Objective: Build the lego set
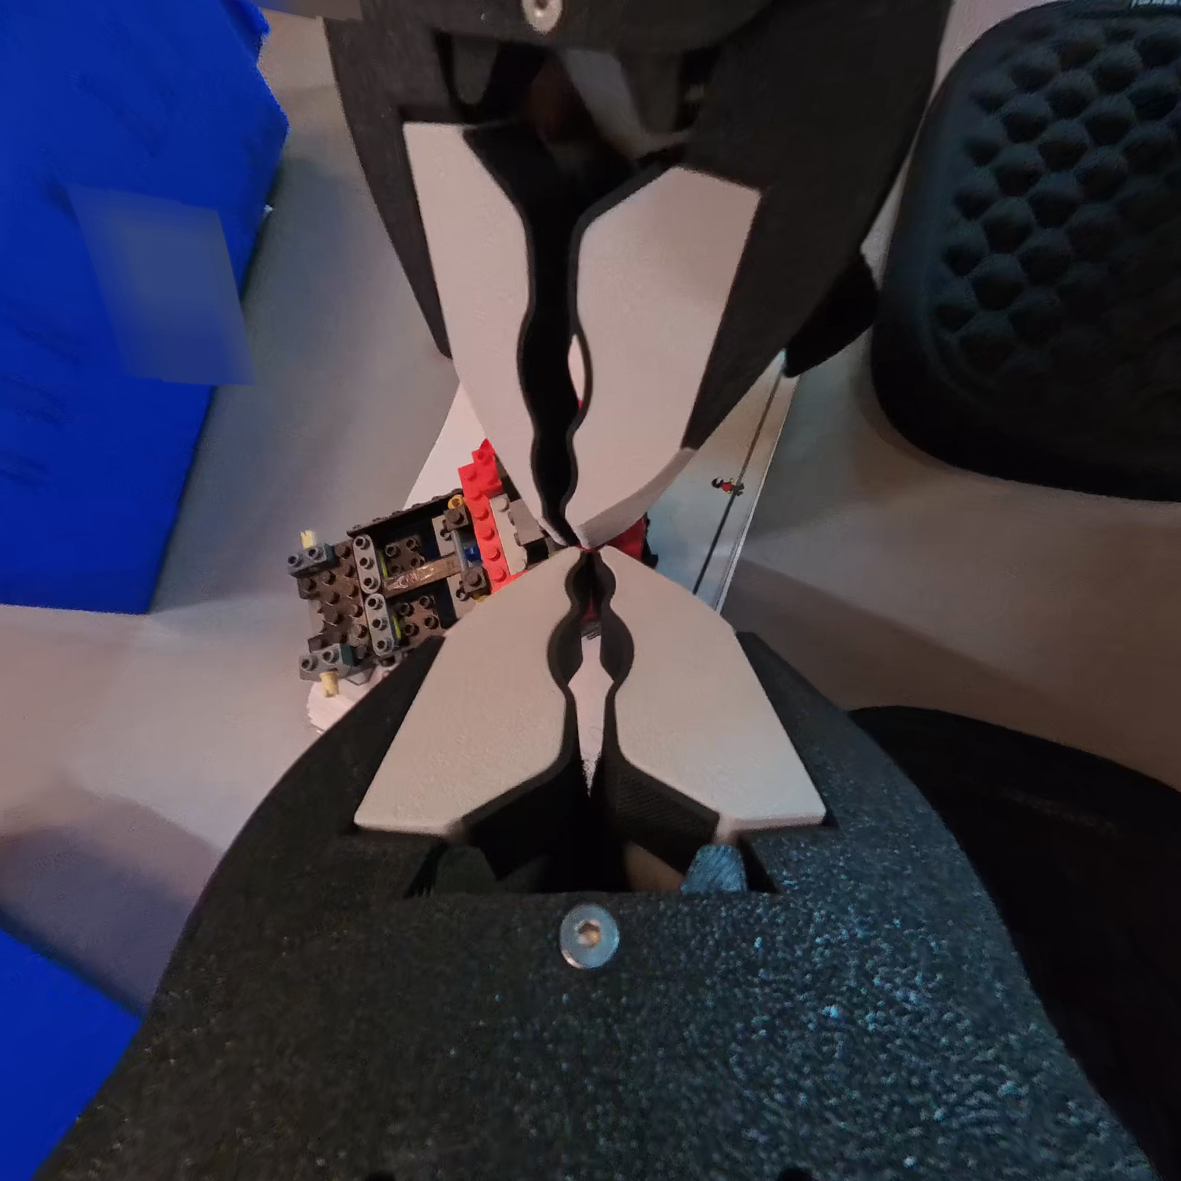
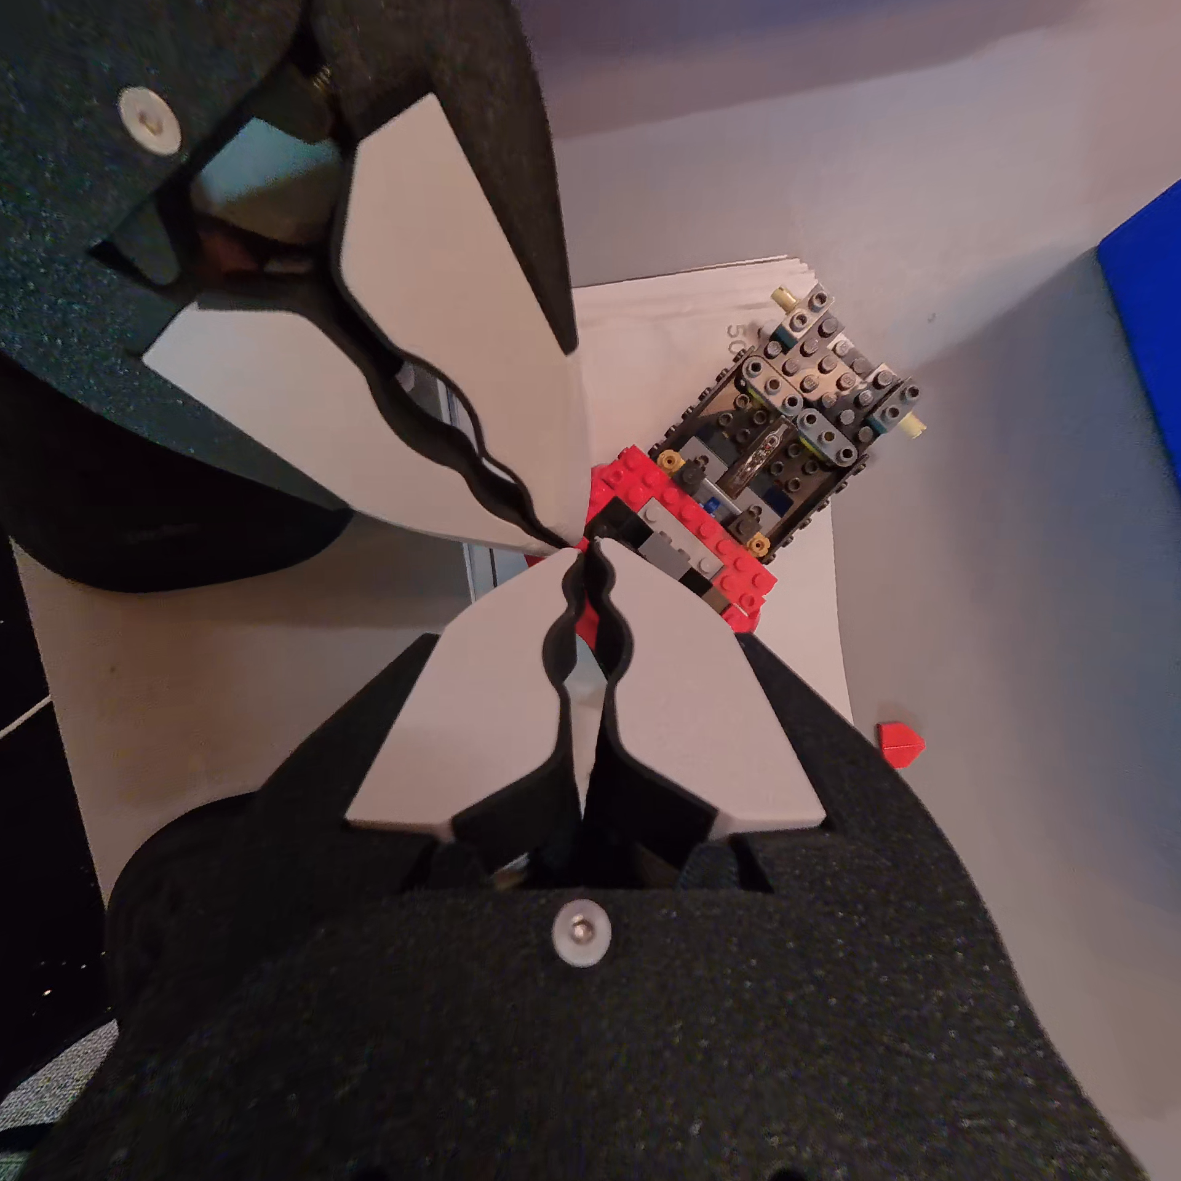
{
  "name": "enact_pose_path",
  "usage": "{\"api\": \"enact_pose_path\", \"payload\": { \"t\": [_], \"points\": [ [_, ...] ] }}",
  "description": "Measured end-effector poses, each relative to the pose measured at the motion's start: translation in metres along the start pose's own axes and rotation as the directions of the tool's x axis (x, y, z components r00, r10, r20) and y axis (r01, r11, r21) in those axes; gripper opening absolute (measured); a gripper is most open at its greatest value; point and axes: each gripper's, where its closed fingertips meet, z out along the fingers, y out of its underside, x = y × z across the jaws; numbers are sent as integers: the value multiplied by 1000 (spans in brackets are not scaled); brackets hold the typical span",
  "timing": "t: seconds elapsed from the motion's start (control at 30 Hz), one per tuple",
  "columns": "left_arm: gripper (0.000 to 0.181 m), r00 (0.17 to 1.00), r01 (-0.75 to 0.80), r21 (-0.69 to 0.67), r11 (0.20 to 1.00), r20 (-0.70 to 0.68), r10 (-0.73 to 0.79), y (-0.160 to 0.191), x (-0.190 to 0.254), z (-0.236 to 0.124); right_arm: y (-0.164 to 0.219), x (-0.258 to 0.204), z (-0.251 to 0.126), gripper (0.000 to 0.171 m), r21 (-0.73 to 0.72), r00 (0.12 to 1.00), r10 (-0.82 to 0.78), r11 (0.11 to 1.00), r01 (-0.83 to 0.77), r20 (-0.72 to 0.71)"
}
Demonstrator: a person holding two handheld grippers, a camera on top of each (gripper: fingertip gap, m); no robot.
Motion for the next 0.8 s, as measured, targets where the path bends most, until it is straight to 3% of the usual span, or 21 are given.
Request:
{"api": "enact_pose_path", "payload": {
  "t": [0.13,0.3,0.47,0.8],
  "points": [
    [0,999,-23,-42,999,-24,22,-2,-1,-1,0,0,0,0,4,1000,4,1000,-4,8],
    [0,994,106,131,986,-15,-105,-15,-19,-25,0,1,0,0,23,999,23,999,-25,48],
    [0,996,93,86,992,-21,-92,-3,-10,-16,-18,2,-15,0,135,996,34,990,-46,88],
    [0,998,58,53,997,-10,-57,0,-7,-6,-3,0,-1,0,31,995,0,999,-3,99]
  ]
}}
